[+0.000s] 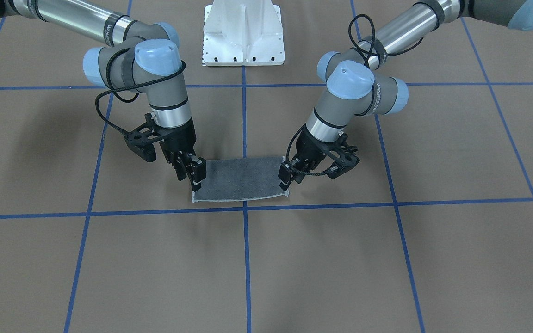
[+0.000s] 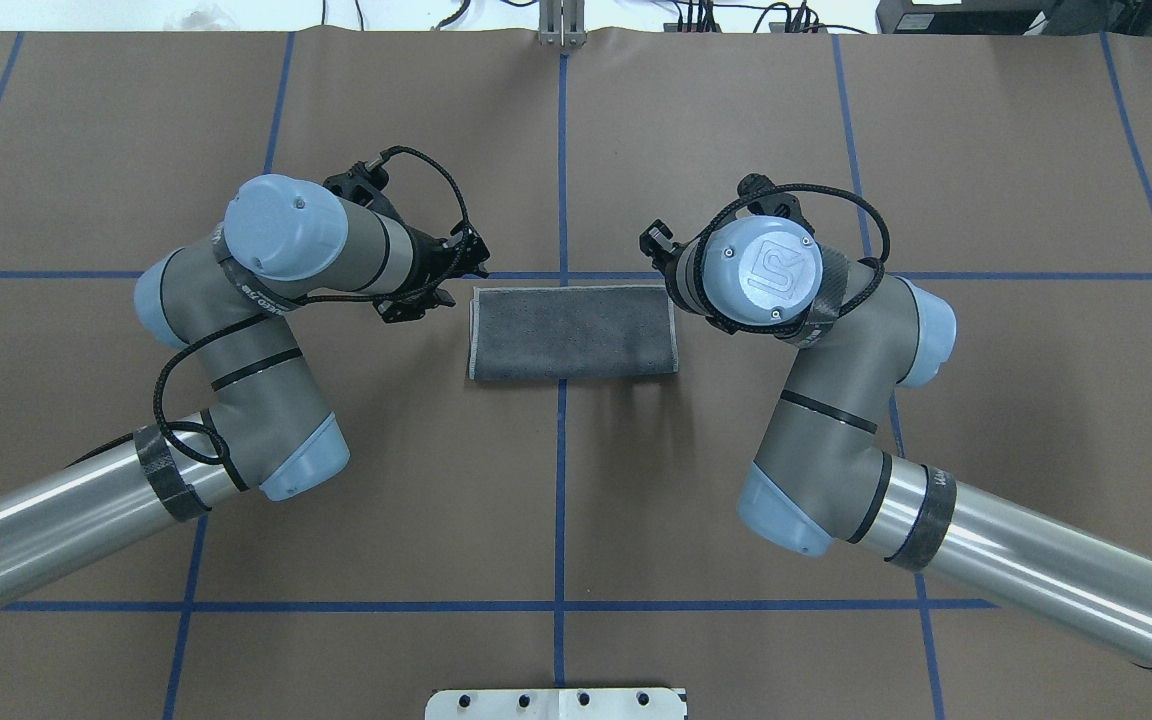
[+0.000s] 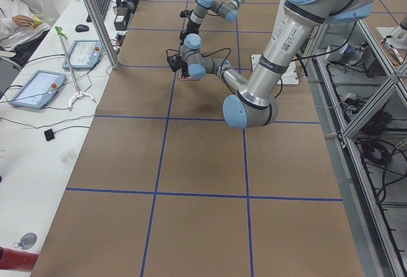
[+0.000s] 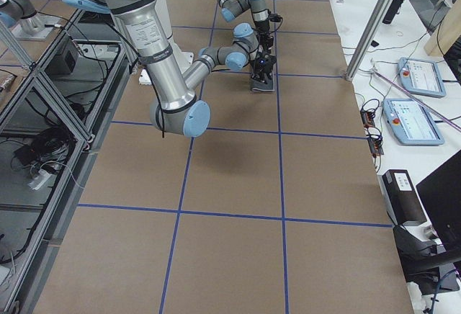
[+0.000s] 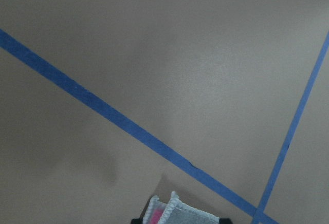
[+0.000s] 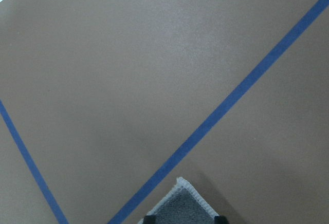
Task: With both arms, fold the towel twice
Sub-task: 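Raise the right arm away while the left gripper grasps the strip's end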
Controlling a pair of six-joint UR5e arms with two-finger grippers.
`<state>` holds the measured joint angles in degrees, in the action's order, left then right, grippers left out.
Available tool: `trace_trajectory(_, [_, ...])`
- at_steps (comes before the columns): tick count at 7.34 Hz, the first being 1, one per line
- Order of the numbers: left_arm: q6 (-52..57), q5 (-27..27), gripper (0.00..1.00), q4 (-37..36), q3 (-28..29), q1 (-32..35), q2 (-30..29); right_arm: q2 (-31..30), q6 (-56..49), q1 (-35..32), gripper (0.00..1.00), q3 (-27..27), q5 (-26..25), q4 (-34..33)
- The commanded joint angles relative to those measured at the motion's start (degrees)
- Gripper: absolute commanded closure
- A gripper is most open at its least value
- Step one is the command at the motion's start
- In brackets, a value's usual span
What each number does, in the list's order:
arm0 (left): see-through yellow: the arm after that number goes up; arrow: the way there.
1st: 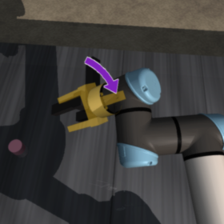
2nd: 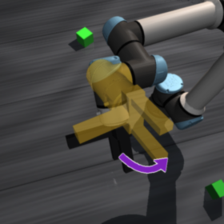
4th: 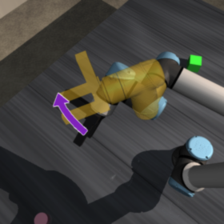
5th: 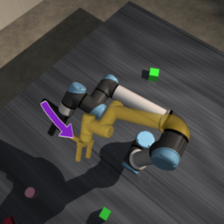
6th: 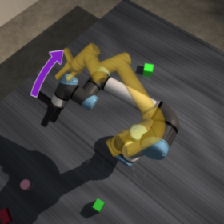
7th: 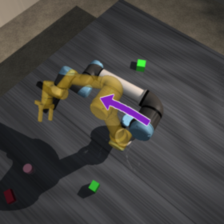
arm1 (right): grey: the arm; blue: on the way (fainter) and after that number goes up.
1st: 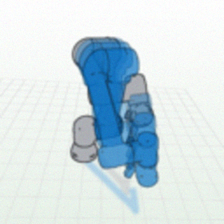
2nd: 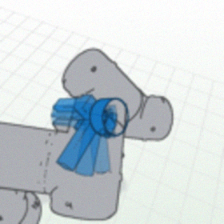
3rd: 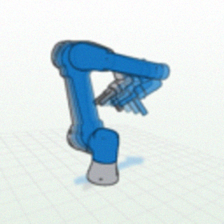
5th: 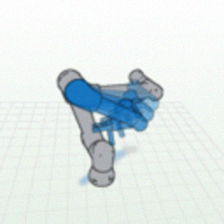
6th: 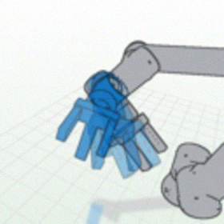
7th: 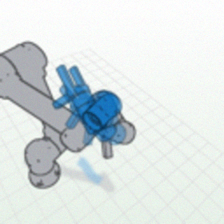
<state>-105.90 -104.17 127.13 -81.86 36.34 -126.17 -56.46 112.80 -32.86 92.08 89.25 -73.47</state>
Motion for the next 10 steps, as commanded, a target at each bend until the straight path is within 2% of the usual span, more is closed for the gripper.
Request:
trace_trajectory(1, [0.3, -0.5, 0.10, 0.5, -0.3, 0.0, -0.1, 0.0, -4.8, -1.9, 0.00, -0.2, 2.1, 0.2])
trace_trajectory(2, [0.3, -0.5, 0.00, 0.4, -0.6, -0.2, 0.0, -0.2, -9.6, -3.3, 0.00, -0.1, 4.6, 0.2])
trace_trajectory(4, [0.3, -3.7, 0.00, 0.2, -1.8, -0.6, 0.8, -1.1, -21.7, -8.0, 0.00, -0.1, 12.0, -0.4])
trace_trajectory(7, [0.3, -3.3, 0.00, 0.2, -2.4, -3.2, 1.4, -5.1, -40.5, -14.6, 0.00, 0.2, 20.2, -0.4])
trace_trajectory(8, [0.3, -3.1, 0.01, 0.2, -2.4, -4.7, 2.1, -5.4, -41.3, -15.4, 0.00, 0.3, 21.1, -0.4])
trace_trajectory(10, [0.3, -3.1, 0.15, 0.3, -2.3, -4.8, 2.6, -5.8, -45.7, -17.5, 0.00, 0.3, 23.7, -0.4])
